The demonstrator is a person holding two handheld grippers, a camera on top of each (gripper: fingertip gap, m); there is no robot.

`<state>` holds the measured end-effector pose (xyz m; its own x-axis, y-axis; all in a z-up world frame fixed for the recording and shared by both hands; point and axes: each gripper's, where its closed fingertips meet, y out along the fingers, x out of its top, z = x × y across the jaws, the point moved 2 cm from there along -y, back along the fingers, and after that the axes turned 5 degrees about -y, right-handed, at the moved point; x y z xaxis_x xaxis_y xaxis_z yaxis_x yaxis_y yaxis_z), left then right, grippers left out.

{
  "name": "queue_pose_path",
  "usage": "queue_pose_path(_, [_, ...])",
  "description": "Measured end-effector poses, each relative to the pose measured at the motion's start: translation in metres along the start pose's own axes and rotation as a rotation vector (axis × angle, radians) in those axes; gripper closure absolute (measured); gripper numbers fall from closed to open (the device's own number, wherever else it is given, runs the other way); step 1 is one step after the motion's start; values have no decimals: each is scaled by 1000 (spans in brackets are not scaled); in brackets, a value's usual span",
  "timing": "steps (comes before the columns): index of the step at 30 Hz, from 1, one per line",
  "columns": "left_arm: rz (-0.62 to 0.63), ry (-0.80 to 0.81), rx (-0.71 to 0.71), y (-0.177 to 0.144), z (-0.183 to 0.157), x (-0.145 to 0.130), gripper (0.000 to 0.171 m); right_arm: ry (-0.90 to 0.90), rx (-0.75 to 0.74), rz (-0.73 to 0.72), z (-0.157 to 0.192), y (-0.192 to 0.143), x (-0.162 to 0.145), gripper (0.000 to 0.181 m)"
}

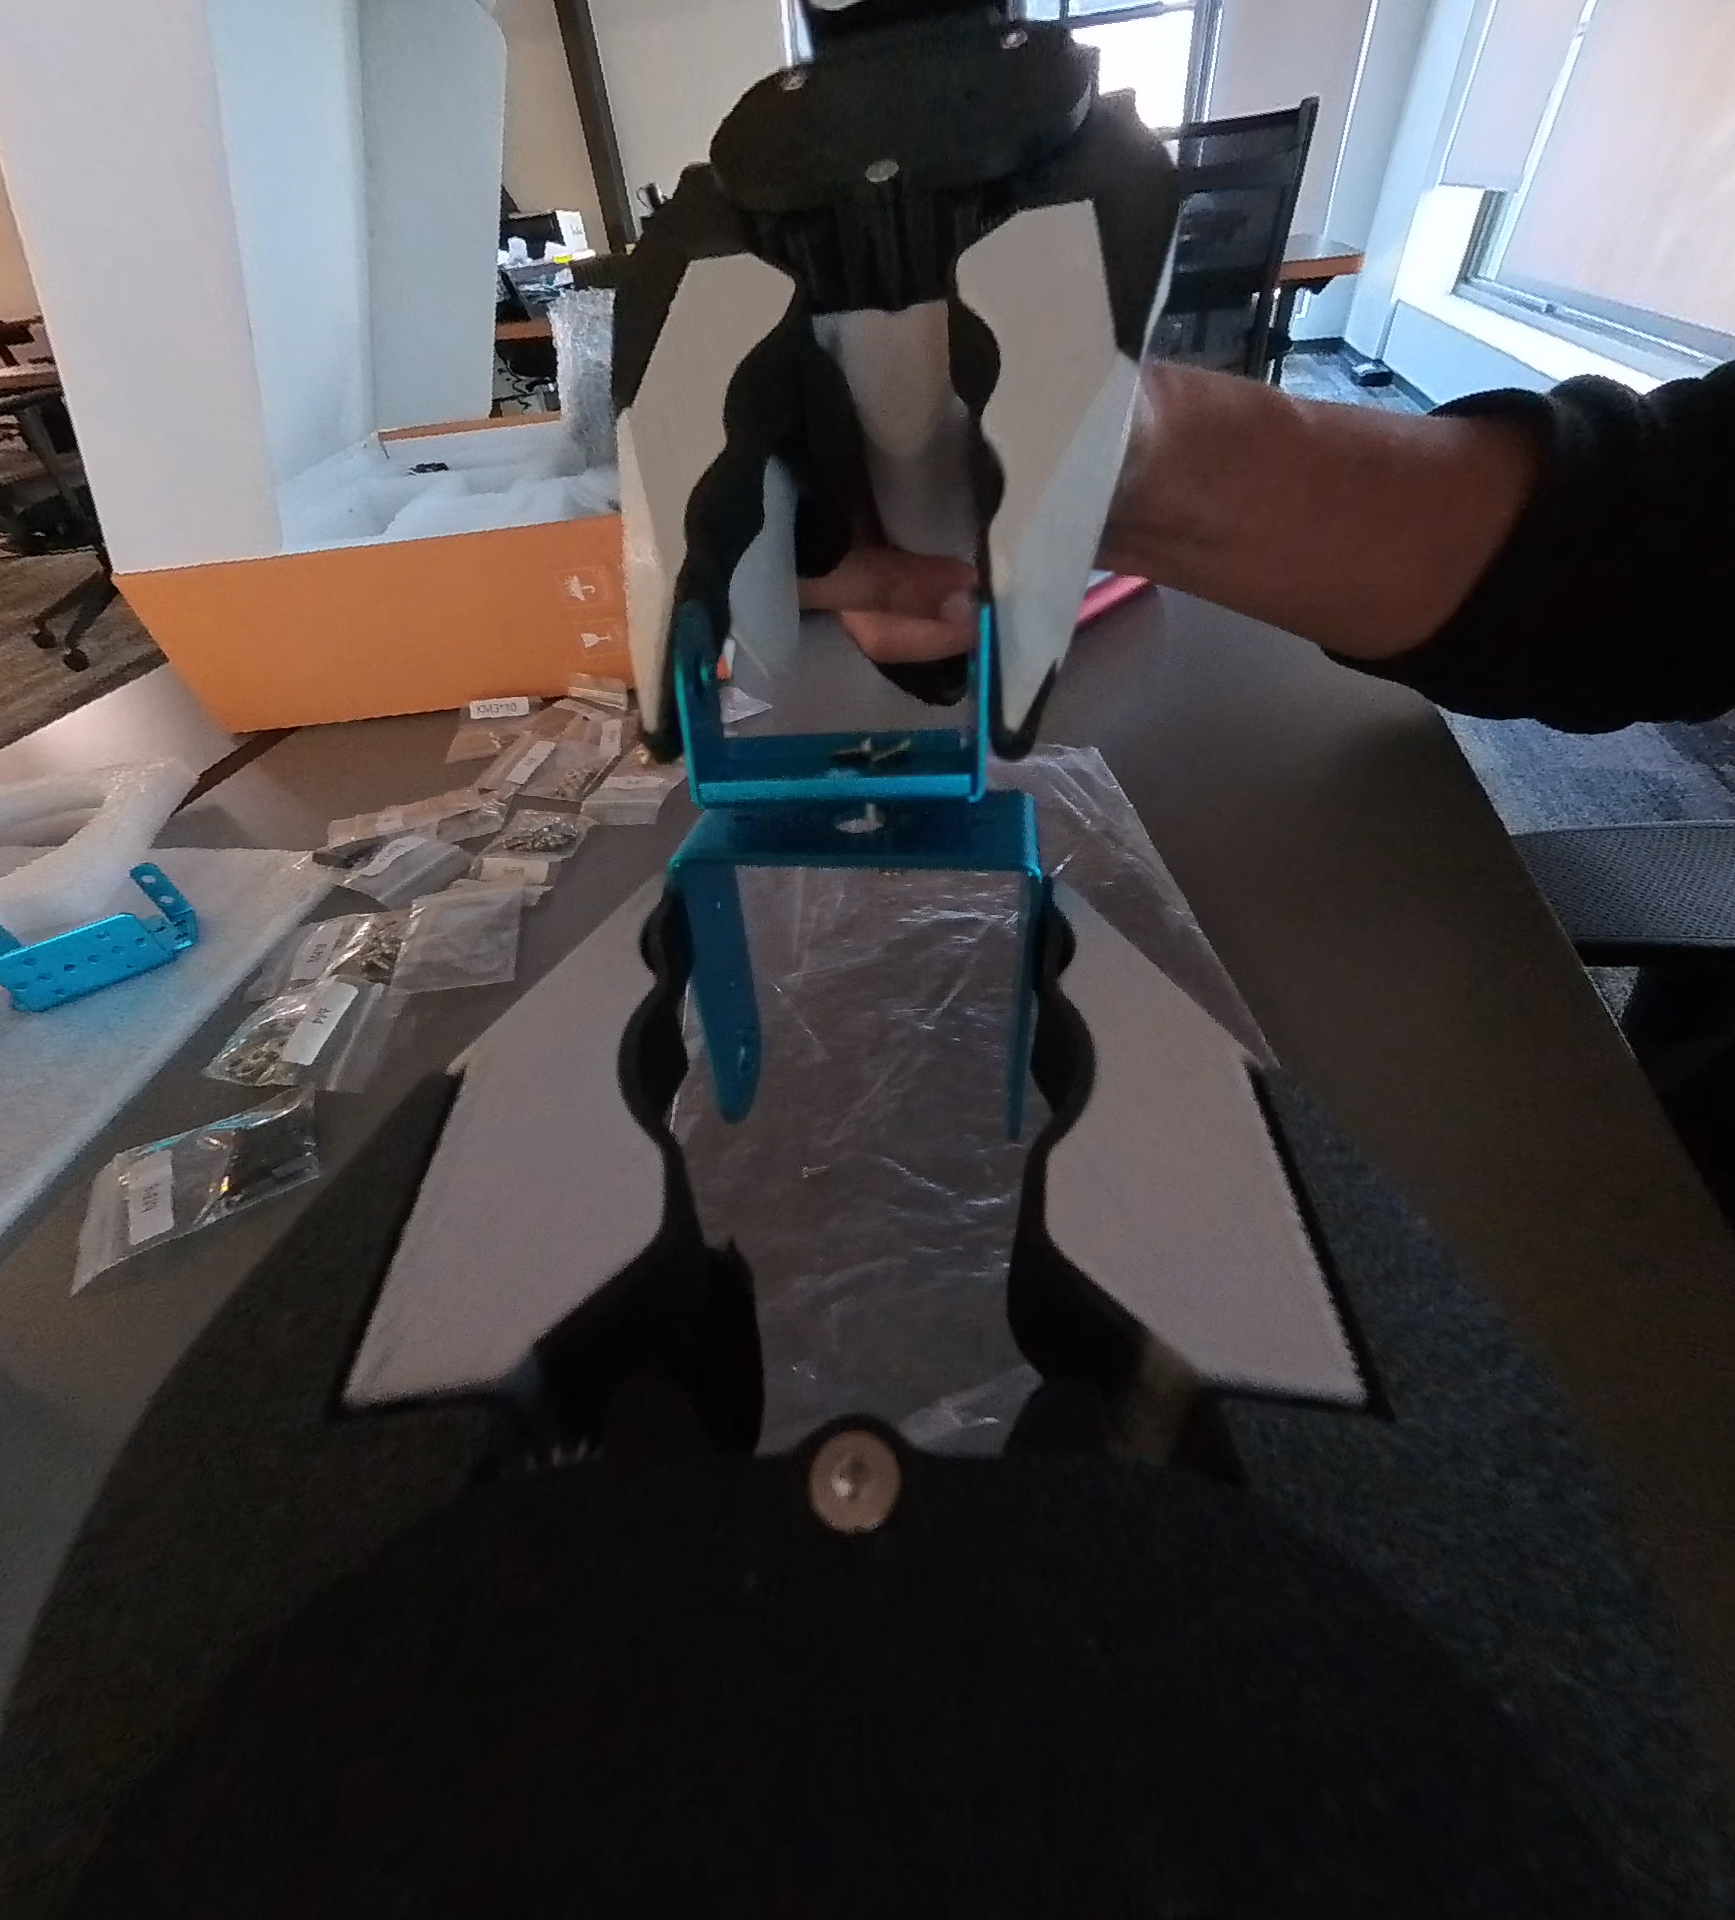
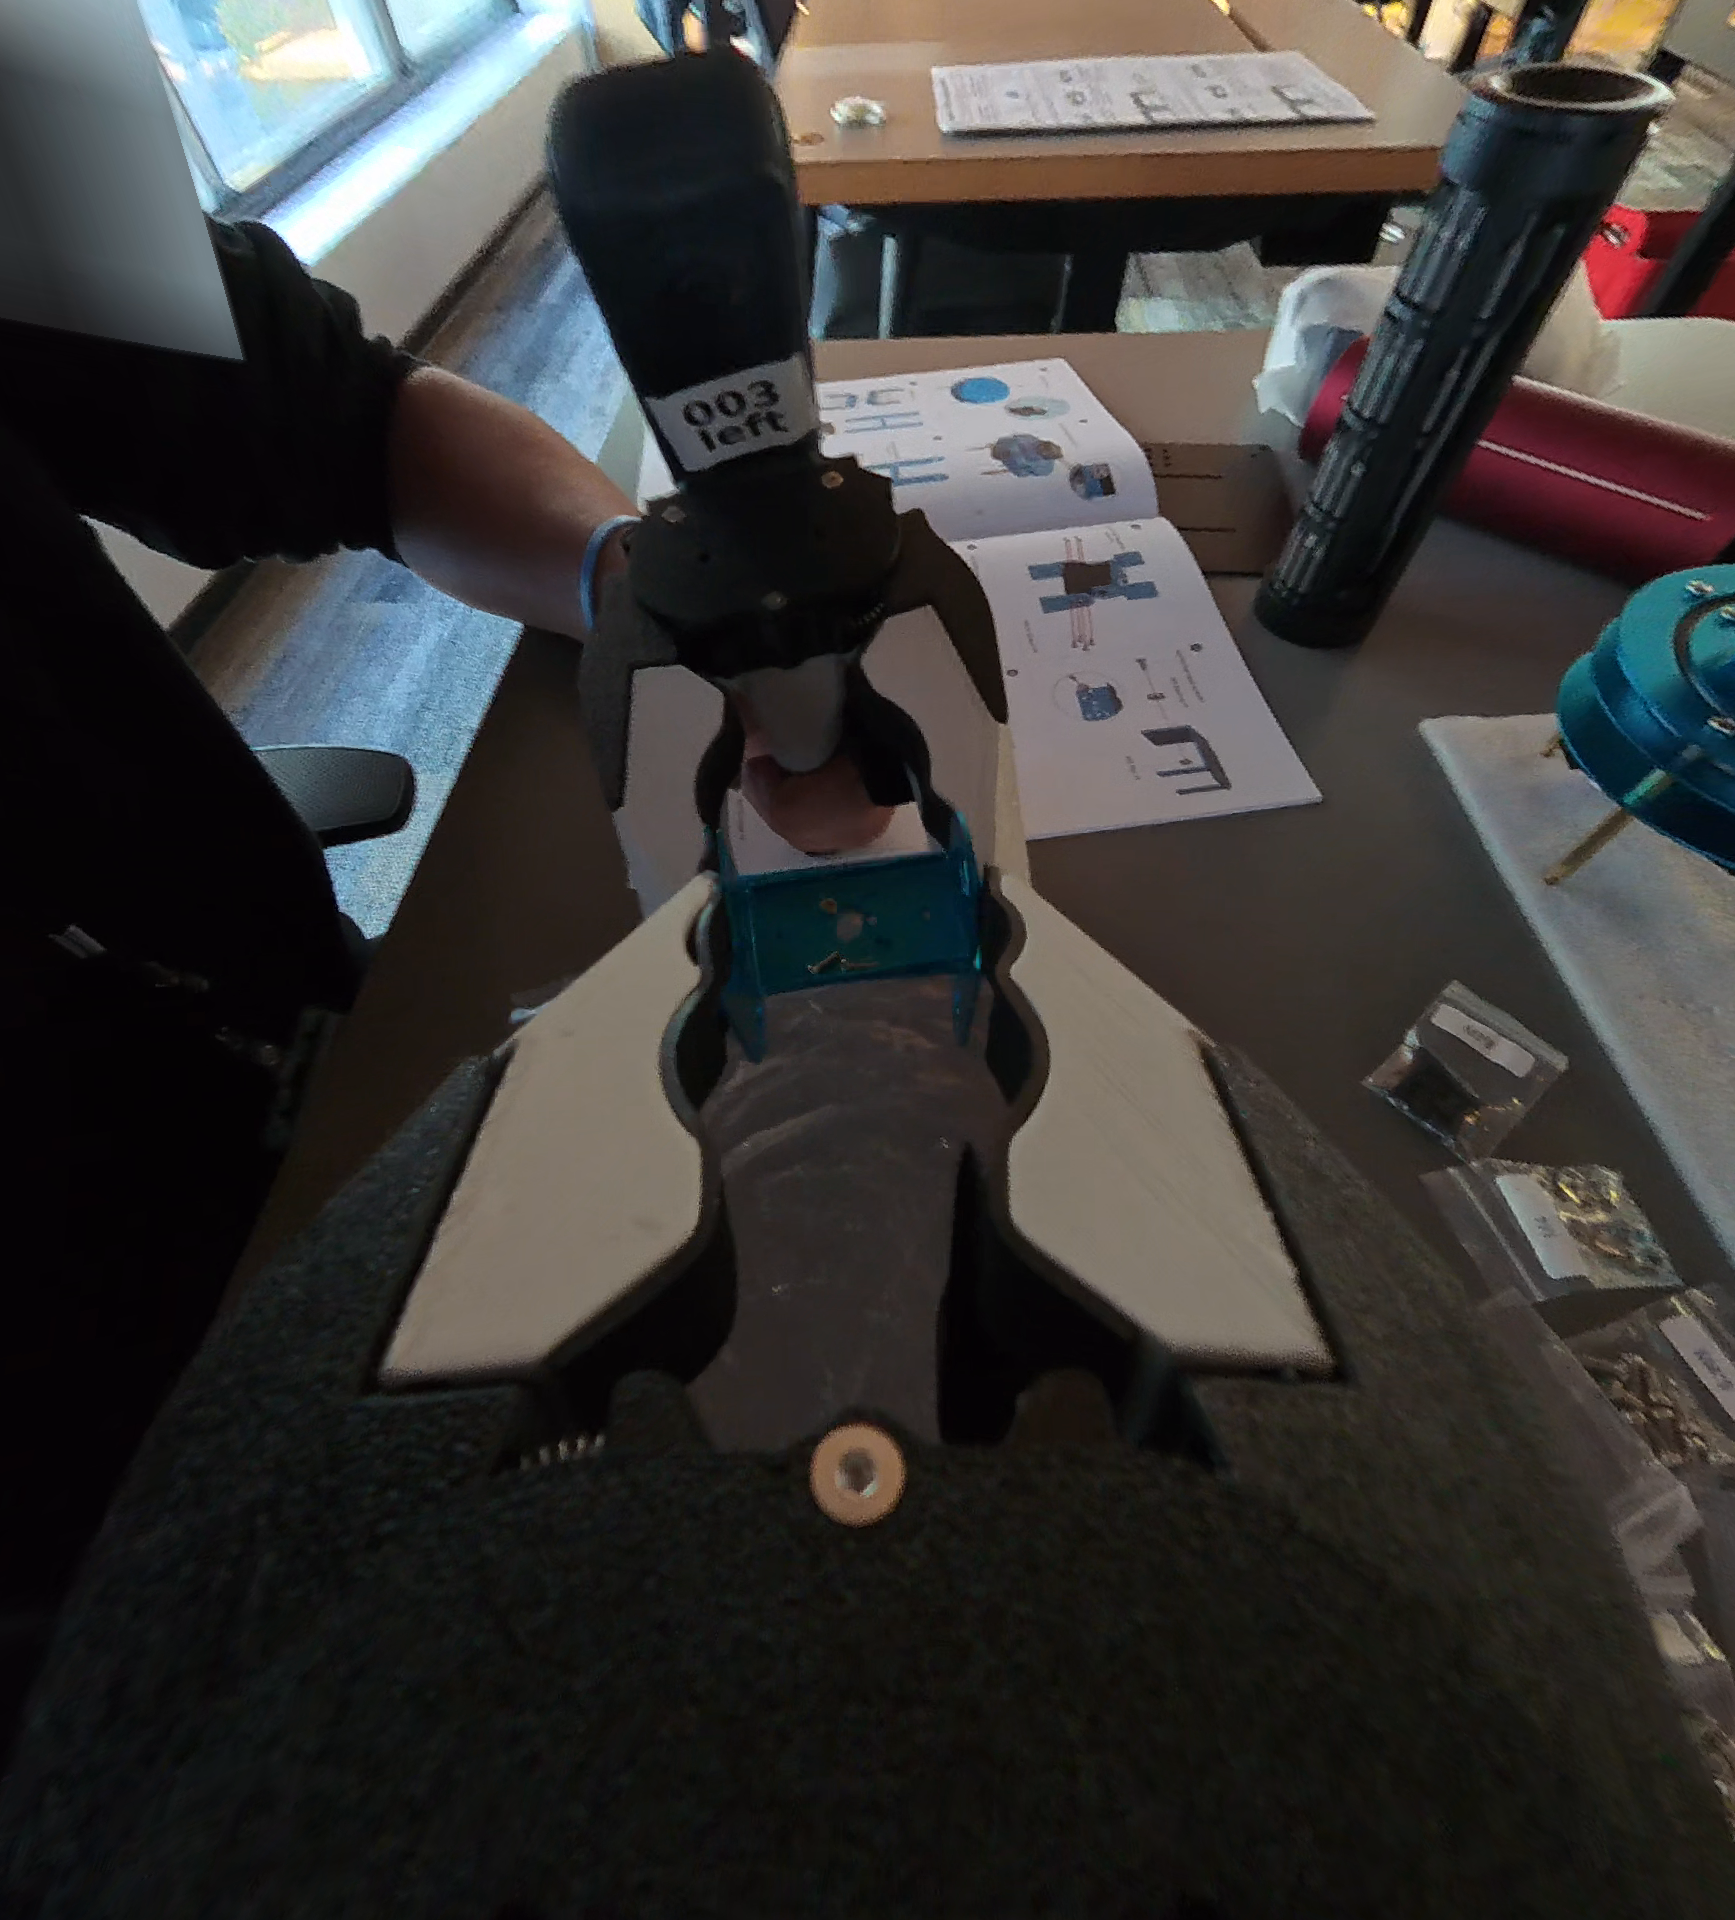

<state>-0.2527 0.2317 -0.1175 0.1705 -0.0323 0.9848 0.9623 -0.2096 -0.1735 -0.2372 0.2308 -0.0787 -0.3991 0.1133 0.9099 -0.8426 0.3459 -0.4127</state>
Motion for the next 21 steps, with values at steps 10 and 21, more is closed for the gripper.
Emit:
queue_pose_path(10, [-14, -6, 20, 0, 2, 2, 106, 0, -24, 36, -3, 7, 6, 132])
queue_pose_path(21, [-33, -9, 49, -4, 9, 6, 105, 99, 7, -89, -9, 3, 23, 134])
